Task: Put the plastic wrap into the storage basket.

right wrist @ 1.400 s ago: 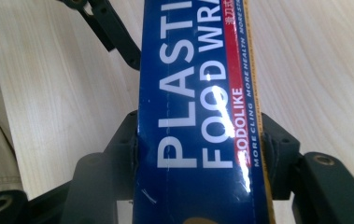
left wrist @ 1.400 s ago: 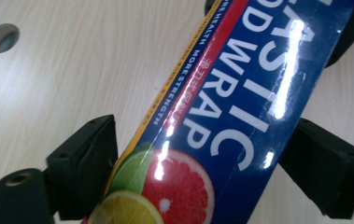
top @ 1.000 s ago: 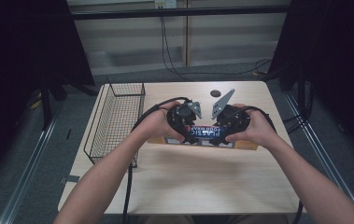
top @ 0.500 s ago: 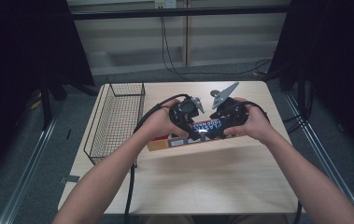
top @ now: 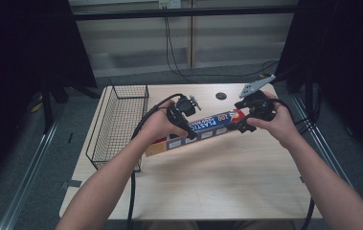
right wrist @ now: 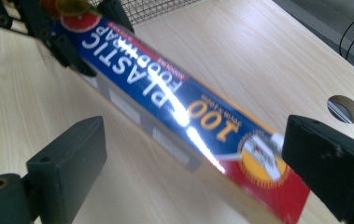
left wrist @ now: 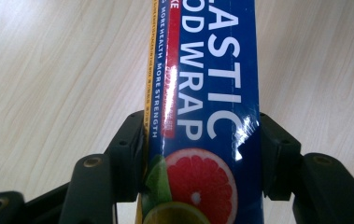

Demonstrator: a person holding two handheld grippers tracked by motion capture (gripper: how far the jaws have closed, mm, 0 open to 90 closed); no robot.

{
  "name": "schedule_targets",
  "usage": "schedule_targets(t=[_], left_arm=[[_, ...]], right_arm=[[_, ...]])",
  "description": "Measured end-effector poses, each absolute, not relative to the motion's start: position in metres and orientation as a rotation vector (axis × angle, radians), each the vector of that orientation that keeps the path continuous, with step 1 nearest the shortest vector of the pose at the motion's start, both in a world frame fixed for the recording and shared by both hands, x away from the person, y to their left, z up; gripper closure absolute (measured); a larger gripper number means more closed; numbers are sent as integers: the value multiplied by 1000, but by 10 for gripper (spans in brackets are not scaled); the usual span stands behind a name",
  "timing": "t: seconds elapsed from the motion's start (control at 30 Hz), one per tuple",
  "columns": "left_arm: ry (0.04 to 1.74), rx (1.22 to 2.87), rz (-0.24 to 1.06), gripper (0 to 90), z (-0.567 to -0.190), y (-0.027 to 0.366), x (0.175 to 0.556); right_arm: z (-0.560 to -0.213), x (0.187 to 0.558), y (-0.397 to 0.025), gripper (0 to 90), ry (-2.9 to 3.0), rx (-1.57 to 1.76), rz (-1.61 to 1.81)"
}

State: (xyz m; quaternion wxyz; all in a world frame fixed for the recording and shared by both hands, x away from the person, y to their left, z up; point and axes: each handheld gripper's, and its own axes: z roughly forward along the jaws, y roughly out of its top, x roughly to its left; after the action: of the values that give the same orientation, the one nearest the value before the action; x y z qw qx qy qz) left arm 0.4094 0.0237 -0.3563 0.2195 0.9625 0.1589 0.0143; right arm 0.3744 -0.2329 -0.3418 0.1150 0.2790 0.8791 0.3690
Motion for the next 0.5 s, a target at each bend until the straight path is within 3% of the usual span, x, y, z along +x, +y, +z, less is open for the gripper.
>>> schedule_targets(t=[0.5], left_arm=[[586,2676,52,444,-347,43,414]], right_arm=[[-356,361,-246,41,2583,879,981]])
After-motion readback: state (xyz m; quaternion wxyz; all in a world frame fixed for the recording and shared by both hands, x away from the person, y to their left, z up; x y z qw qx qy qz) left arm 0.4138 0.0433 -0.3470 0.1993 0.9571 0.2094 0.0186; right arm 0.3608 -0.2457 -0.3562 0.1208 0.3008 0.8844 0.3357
